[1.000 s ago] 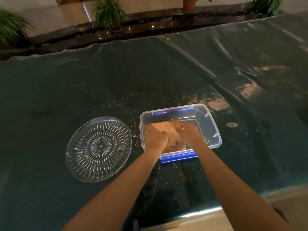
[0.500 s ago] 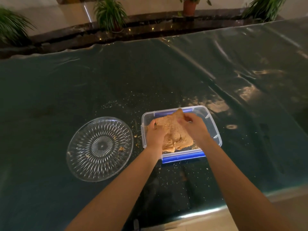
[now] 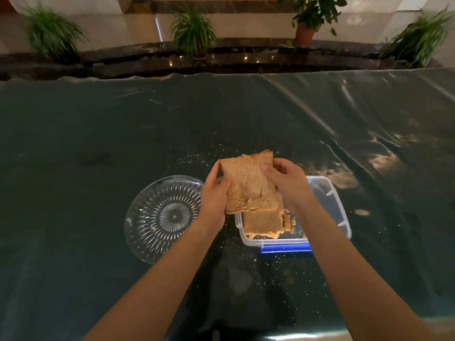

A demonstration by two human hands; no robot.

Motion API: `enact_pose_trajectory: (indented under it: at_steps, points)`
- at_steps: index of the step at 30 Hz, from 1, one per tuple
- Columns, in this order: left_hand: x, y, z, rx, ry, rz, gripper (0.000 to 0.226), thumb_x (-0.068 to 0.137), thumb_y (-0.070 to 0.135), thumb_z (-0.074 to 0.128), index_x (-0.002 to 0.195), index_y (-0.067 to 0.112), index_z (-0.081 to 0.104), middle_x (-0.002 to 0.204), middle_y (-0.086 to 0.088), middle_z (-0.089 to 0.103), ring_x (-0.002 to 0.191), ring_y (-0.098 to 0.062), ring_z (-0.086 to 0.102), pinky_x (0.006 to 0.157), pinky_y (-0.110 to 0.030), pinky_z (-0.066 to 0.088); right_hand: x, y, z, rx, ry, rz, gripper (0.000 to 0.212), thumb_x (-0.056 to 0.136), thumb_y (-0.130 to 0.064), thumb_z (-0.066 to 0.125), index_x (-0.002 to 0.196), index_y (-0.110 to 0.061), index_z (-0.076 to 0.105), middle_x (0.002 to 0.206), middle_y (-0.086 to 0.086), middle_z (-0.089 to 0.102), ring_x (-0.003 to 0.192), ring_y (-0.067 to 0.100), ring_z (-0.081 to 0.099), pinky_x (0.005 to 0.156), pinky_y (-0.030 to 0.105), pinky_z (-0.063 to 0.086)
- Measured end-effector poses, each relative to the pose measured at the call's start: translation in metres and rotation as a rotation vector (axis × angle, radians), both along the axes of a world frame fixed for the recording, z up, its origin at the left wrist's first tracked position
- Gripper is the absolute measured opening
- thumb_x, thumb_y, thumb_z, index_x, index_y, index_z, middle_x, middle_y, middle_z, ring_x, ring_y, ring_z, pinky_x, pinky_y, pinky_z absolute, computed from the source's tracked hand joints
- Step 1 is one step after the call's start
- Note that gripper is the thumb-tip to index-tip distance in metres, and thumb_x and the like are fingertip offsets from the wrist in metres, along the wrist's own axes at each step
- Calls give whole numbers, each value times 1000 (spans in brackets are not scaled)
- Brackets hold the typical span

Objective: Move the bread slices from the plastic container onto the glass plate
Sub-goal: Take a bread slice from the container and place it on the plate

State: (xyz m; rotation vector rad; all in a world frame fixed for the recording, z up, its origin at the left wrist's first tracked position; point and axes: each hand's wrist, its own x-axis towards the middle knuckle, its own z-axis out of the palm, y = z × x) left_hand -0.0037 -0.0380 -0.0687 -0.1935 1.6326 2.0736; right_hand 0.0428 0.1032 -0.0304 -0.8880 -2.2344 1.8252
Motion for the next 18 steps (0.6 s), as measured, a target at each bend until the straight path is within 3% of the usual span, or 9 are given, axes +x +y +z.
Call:
enact_pose_trajectory:
  at_steps: [3, 9, 12, 18]
  points:
    - [-10, -33, -8, -103, -16, 96, 45, 95, 15, 48, 138, 28, 41, 126, -7, 56, 111, -28, 60, 90, -53, 52, -23, -31, -12, -18, -27, 44, 36, 87, -26, 59, 120, -12, 58, 116, 5, 63, 106, 21, 60, 94, 42, 51]
    - [-33, -100, -24, -250, -36, 280, 48, 93, 13, 52, 138, 20, 40, 132, -8, 54, 110, -23, 59, 95, -43, 51, -69, -95, -43, -88, -158, 154, 37, 86, -25, 59, 120, -10, 57, 121, 7, 62, 109, 24, 59, 97, 46, 49]
    - [-47, -122, -31, -351, -37, 289, 51, 91, 8, 53, 139, 16, 39, 133, -10, 54, 117, -26, 56, 100, -46, 47, -85, -119, -58, -104, -212, 186, 30, 88, -26, 55, 115, -13, 58, 116, 3, 61, 106, 24, 58, 95, 46, 50]
    - [-67, -138, -45, -439, -63, 215, 52, 88, 4, 51, 139, 14, 42, 131, -8, 56, 114, -23, 58, 95, -43, 51, -109, -146, -86, -5, -253, 204, 28, 91, -24, 48, 106, -4, 61, 110, 16, 65, 100, 30, 62, 91, 49, 51]
